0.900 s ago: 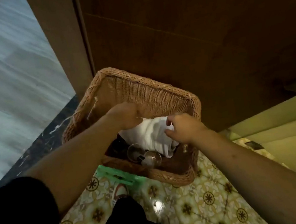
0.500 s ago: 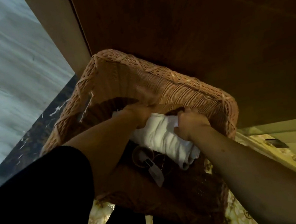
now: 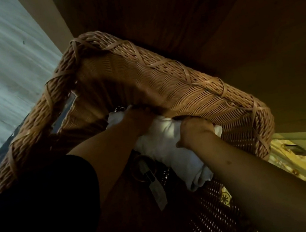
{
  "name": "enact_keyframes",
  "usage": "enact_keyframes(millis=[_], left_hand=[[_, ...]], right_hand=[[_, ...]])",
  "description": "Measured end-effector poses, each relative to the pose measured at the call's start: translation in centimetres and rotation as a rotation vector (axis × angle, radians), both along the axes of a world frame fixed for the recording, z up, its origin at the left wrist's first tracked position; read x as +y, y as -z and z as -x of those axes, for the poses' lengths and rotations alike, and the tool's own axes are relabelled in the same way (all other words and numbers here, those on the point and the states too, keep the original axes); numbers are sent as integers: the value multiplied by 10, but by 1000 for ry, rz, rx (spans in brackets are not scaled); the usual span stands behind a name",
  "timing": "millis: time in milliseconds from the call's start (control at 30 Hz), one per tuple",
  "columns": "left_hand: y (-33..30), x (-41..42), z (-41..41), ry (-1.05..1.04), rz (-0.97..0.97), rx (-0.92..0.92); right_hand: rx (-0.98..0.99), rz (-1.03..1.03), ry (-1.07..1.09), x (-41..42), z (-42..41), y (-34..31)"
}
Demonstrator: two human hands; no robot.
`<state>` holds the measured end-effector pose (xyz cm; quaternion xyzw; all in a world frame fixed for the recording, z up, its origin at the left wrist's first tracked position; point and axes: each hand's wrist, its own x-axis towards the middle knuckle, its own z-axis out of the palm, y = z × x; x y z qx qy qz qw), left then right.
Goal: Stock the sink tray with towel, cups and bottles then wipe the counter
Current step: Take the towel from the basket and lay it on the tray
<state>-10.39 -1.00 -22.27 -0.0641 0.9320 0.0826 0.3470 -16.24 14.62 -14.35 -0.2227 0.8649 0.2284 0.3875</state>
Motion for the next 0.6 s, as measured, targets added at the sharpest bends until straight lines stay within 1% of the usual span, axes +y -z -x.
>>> enact_keyframes(millis=[67, 100, 133, 167, 233, 267, 300, 367, 467, 600], left_hand=[[4, -1, 0, -72, -47, 3], [5, -5, -3, -99, -70, 17], [7, -7, -5, -88, -38, 67], [5, -7, -6, -109, -53, 69], [-1, -12, -6, -170, -60, 39], [-6, -14, -6, -183, -49, -6], [-14, -17, -4, -162, -28, -41], [-26, -25, -8, -195, -44, -82], [-45, -36, -18, -146, -61, 6], [-75, -47, -34, -102, -8, 171]], right_hand=[[-47, -27, -45, -3, 3, -2], [-61, -46, -41, -6, 4, -6], [-68, -60, -18, -7, 6, -9], [-69, -56, 17, -8, 6, -14], [-52, -7, 81, -8, 5, -25], [-29, 25, 71, -8, 3, -32], [7, 51, 21, -8, 0, -41], [92, 98, -110, -11, -5, -63], [136, 136, -179, -20, -10, -101], [154, 160, -222, -27, -11, -152]])
